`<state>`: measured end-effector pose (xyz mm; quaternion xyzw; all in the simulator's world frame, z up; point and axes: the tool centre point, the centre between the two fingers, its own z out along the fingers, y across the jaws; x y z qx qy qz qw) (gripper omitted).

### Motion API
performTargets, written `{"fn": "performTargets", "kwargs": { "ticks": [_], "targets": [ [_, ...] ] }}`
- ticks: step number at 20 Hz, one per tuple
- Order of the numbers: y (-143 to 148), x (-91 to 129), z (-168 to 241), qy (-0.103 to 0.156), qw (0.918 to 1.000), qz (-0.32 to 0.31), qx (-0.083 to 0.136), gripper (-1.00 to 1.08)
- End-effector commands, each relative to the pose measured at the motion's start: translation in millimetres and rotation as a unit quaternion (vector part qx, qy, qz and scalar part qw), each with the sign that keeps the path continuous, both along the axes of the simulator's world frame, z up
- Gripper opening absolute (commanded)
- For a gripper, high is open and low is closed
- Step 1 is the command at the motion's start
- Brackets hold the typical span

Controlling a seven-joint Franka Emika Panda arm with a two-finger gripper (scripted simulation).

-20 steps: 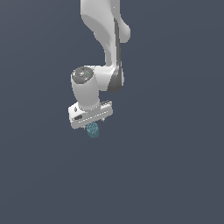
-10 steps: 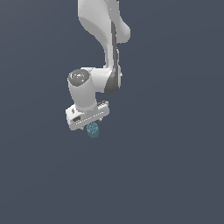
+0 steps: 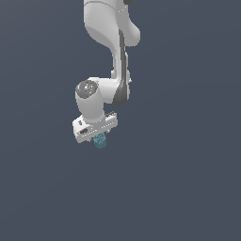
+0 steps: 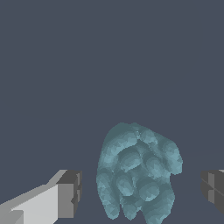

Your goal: Pick up the object and move it to a goal position.

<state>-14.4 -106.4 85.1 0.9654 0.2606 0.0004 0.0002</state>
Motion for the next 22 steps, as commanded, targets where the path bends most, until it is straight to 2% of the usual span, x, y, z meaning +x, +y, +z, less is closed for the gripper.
{"fn": "performTargets", "kwargs": {
  "ticks": [1,8,9,22],
  "targets": [
    [0.3,-0.9,-13.5,0.0,1.0,0.001,0.0,1.0],
    [-0.3,0.2,-28.5,0.0,1.0,0.001,0.0,1.0],
    [-0.3,0.2,-28.5,0.0,1.0,0.001,0.0,-1.0],
    [-1.6,1.9,-26.2,0.0,1.0,0.001,0.0,-1.0]
  ]
}}
